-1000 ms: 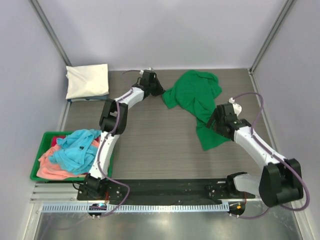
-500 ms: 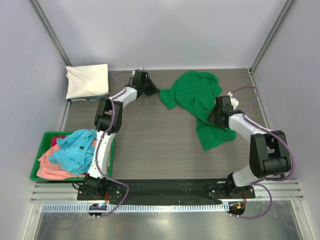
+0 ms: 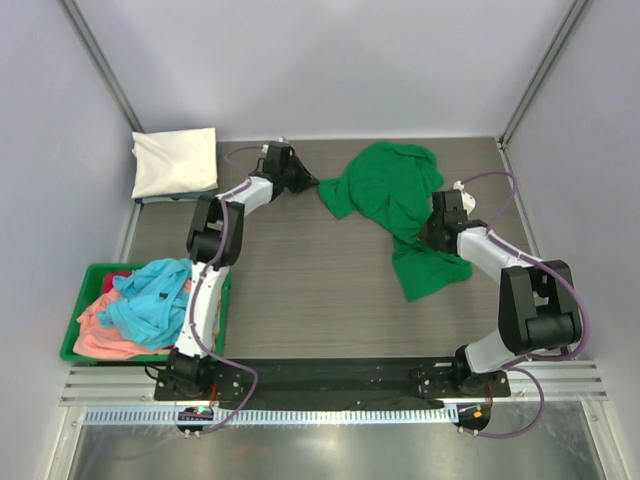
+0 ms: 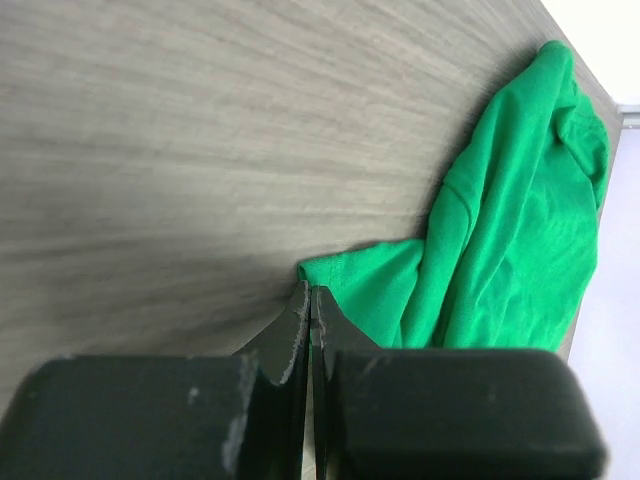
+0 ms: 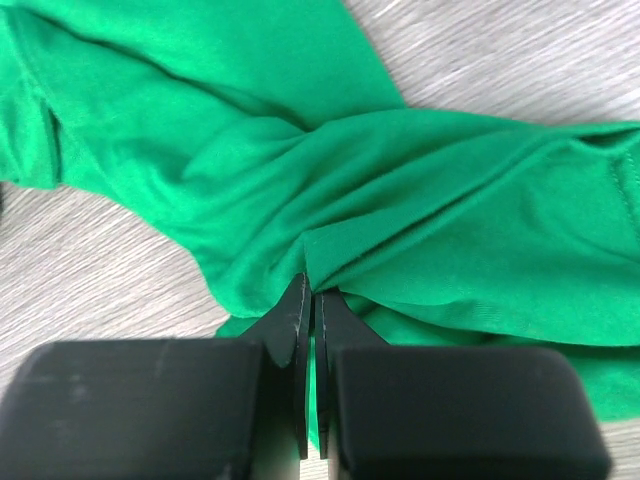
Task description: Fold and stack the t-shirts
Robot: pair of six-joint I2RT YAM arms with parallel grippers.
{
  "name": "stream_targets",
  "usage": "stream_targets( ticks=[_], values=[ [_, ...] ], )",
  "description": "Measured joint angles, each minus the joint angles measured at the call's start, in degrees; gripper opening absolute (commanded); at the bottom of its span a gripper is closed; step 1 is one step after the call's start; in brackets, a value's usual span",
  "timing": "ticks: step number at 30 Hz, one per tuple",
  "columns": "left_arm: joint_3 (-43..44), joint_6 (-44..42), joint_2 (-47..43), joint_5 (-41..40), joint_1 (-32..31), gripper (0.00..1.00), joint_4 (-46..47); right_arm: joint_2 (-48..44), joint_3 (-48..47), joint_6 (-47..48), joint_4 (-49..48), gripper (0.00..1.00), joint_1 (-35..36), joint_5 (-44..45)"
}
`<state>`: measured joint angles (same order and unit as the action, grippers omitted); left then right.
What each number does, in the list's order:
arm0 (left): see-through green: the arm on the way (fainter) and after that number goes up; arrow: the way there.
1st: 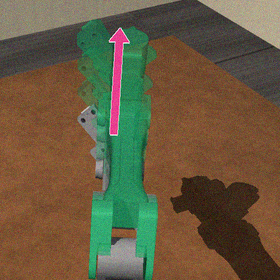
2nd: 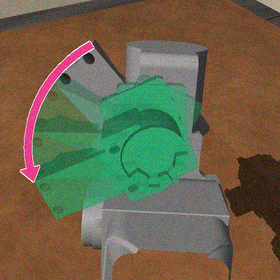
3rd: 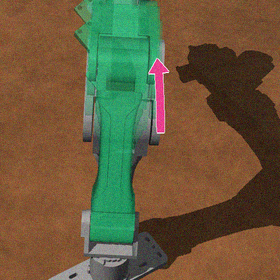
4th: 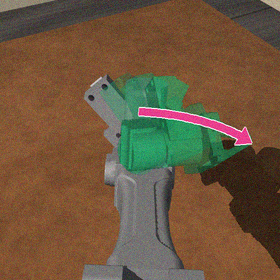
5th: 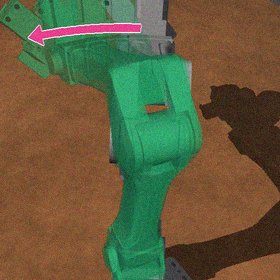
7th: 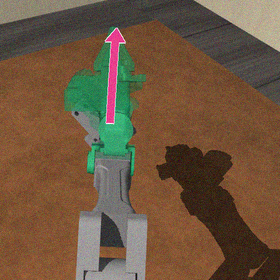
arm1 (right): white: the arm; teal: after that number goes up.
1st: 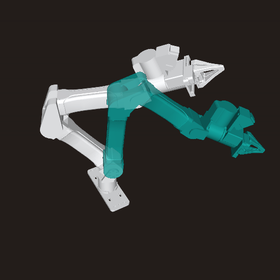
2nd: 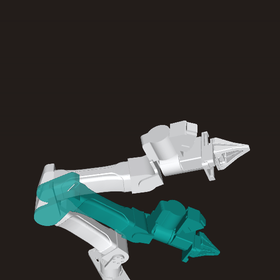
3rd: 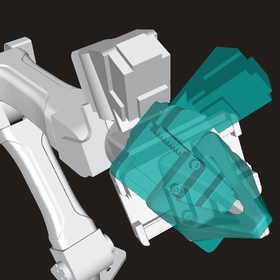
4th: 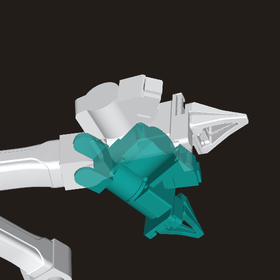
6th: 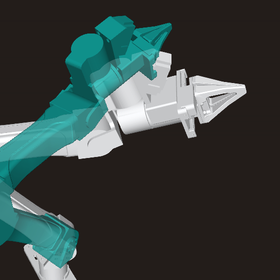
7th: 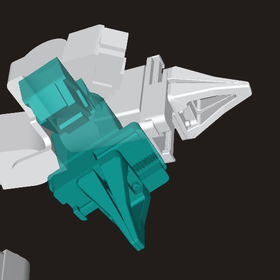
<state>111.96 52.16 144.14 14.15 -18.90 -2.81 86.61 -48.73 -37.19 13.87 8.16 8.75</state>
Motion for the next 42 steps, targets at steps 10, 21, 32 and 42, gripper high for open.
stream_targets(
  ticks=[10,21,32,42],
  values=[
    [-14.3,-2.4,-17.0,-4.1,1.2,0.00,-5.6,-9.7,-3.8,-0.4,3.9,0.01,-0.4,-2.7],
    [-17.4,-8.2,-54.0,-11.5,1.4,0.00,-16.3,-25.1,-23.8,-0.2,13.5,0.01,-5.3,-3.8],
    [-21.1,-12.3,-75.4,-15.3,1.3,0.76,-24.0,-38.4,-28.8,-0.3,21.9,0.01,-6.4,-5.7],
    [-42.6,-11.0,-46.6,-5.5,-11.5,0.79,-11.2,-38.8,-11.5,0.7,25.9,0.01,-6.4,-6.1]
  ],
)
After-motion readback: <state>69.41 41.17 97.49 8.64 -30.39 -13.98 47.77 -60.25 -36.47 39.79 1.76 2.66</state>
